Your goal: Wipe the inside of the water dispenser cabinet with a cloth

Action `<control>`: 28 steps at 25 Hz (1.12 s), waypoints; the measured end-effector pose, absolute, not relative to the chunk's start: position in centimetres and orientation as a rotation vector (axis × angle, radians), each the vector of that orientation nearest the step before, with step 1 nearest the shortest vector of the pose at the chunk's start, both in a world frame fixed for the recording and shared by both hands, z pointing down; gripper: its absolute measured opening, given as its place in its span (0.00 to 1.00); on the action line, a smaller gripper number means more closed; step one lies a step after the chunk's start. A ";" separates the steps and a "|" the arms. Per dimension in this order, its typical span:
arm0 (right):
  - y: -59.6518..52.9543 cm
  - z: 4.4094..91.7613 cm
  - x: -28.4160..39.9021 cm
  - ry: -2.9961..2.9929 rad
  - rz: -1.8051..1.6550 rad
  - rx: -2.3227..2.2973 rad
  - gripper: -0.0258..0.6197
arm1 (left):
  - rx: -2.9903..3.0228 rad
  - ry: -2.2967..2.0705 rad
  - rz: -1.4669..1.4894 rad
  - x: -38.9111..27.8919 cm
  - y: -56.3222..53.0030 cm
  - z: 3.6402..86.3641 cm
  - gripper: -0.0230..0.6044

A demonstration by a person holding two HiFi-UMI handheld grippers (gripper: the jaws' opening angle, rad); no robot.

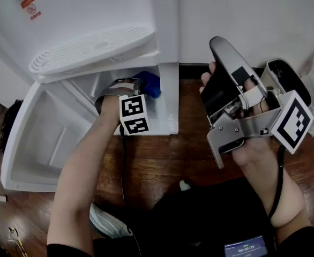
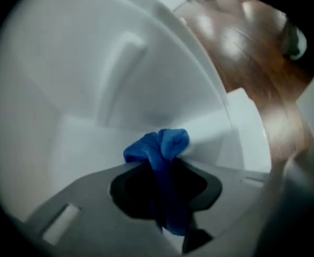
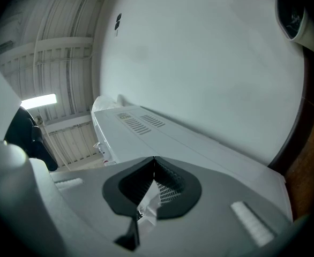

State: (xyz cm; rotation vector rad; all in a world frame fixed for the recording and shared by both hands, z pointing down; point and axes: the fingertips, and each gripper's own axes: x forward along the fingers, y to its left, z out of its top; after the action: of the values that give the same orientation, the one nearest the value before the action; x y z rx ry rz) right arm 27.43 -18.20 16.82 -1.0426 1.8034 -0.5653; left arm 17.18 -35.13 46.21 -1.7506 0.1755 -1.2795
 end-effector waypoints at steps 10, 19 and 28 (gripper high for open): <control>-18.4 17.2 27.2 1.829 -0.602 -1.053 0.05 | -1.780 -0.026 -1.322 17.1 -33.0 48.9 0.18; -18.1 17.2 27.8 1.812 -0.555 -1.105 0.05 | -1.910 -0.292 -1.436 11.3 -22.9 49.2 0.18; -18.3 17.1 27.6 1.809 -0.575 -1.071 0.05 | -1.720 0.128 -1.538 13.5 -34.6 44.7 0.18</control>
State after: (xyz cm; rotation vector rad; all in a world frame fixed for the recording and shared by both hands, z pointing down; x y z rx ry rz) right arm 27.64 -18.33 17.11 -1.0712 1.8085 -0.5746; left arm 13.51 -34.63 44.65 -1.7195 0.1276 -1.5383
